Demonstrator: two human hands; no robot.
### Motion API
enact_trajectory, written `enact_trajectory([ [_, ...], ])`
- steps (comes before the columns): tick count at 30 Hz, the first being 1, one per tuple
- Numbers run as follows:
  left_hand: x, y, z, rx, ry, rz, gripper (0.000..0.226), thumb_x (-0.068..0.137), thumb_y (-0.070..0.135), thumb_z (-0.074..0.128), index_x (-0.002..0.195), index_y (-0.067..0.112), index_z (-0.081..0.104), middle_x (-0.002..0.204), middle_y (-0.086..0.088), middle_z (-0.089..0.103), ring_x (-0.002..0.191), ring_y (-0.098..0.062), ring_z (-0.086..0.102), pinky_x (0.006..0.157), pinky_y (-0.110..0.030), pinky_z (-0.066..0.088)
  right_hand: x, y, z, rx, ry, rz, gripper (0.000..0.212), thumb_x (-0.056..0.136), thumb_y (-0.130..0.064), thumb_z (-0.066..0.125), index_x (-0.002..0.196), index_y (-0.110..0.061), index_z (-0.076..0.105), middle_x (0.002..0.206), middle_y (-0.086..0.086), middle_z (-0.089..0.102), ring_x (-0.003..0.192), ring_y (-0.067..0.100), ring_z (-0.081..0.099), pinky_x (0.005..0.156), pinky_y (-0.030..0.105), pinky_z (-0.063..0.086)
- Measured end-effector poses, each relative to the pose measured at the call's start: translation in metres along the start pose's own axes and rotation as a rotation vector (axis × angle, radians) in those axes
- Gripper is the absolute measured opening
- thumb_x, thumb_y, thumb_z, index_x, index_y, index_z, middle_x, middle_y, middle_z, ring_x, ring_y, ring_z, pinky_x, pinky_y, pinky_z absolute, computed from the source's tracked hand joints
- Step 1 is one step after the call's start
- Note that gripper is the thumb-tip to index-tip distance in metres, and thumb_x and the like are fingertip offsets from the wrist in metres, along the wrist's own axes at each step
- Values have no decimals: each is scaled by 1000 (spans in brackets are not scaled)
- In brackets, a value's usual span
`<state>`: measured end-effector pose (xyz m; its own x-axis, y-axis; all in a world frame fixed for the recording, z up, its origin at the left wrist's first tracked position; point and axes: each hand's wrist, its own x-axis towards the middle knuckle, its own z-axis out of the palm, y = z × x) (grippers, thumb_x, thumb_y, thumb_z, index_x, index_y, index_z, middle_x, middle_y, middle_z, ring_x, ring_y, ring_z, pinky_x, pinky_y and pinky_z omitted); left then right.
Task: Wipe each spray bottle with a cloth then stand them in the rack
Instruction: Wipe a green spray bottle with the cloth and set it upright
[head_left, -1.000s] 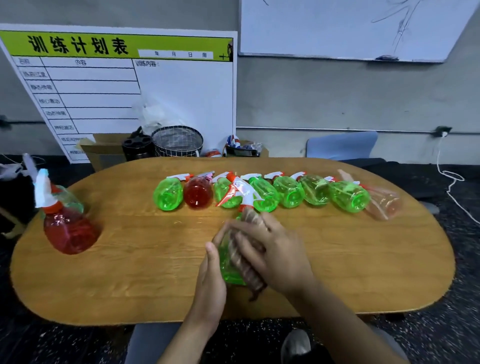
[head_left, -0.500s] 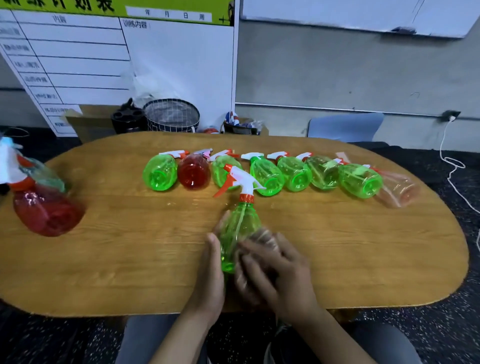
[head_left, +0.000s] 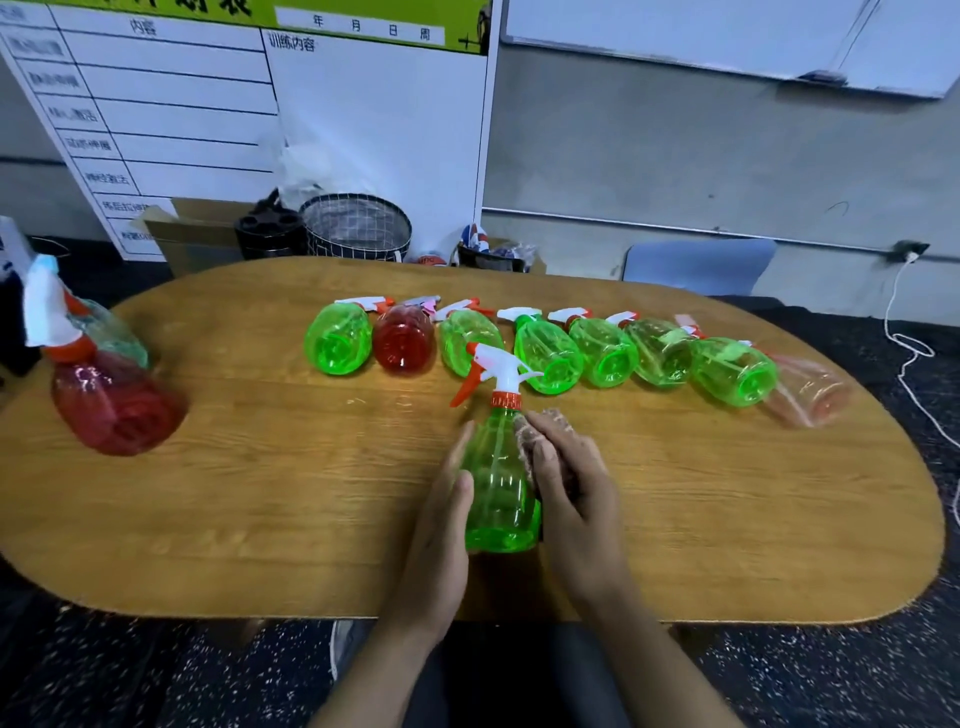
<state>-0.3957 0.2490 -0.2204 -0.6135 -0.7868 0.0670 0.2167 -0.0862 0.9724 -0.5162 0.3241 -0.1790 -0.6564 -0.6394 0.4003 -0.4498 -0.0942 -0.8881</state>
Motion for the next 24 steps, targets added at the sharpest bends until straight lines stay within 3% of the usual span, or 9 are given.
enact_trajectory([
  [2, 0, 1, 1, 65, 17, 44, 60, 105, 65, 43, 160, 41, 43, 168, 11, 42, 159, -16, 34, 129, -60, 25, -15, 3, 1, -130, -2, -37, 34, 105, -37, 57, 137, -34, 68, 111, -7, 62, 105, 12, 65, 88, 26, 52],
  [6, 2, 4, 4, 39, 50, 52, 60, 105, 64, 42, 158, 37, 48, 164, 8, 49, 155, -17, 41, 130, -55, 27, -42, 5, -10, -395, -156, -375, 38, 105, -46, 57, 142, -40, 60, 113, -12, 47, 93, -4, 53, 81, 11, 46],
  [8, 3, 5, 7, 19, 35, 42, 60, 104, 58, 42, 157, 32, 48, 161, 9, 52, 152, -13, 45, 128, -48, 32, -38, 8, -17, -500, -225, -534, 38, 106, -46, 58, 143, -39, 61, 108, -6, 47, 84, 5, 54, 72, 18, 49],
  [10, 2, 6, 8, 41, 18, 56, 54, 107, 51, 40, 158, 32, 47, 159, 13, 53, 149, -6, 47, 123, -34, 40, -20, 8, -19, -515, -207, -513, 37, 106, -46, 57, 142, -38, 63, 104, -2, 49, 77, 11, 57, 65, 26, 54],
  [12, -1, 7, 9, 59, 4, 73, 50, 108, 40, 39, 157, 30, 46, 157, 18, 53, 147, 1, 46, 113, -16, 42, 5, 3, -16, -479, -142, -367, 37, 106, -52, 52, 138, -39, 66, 102, -3, 50, 74, 14, 60, 61, 36, 57],
  [15, -5, 7, 11, 96, -1, 106, 50, 109, 36, 39, 158, 27, 45, 155, 29, 52, 147, 7, 43, 110, -7, 37, 32, 0, -9, -479, -94, -259, 42, 104, -59, 48, 133, -38, 69, 104, -3, 60, 84, 14, 66, 68, 40, 58],
  [19, -4, 4, 10, 63, 36, 106, 49, 107, 38, 38, 154, 30, 48, 150, 35, 54, 144, 8, 46, 108, -9, 40, 9, -2, -12, -469, -141, -337, 36, 104, -49, 56, 136, -39, 68, 101, -7, 50, 77, 7, 57, 64, 27, 51],
  [21, -2, 4, 10, 45, 44, 89, 51, 107, 42, 35, 155, 33, 47, 154, 26, 55, 146, 1, 47, 115, -18, 42, -13, -1, -18, -479, -205, -478, 36, 104, -40, 61, 139, -35, 68, 102, -11, 39, 75, 7, 52, 66, 22, 48],
  [24, 0, 3, 9, 14, 40, 46, 53, 109, 42, 33, 158, 29, 46, 159, 11, 55, 149, -8, 48, 122, -29, 39, -30, 5, -24, -557, -253, -686, 33, 104, -37, 63, 135, -29, 71, 106, -5, 44, 84, 10, 54, 72, 18, 45],
])
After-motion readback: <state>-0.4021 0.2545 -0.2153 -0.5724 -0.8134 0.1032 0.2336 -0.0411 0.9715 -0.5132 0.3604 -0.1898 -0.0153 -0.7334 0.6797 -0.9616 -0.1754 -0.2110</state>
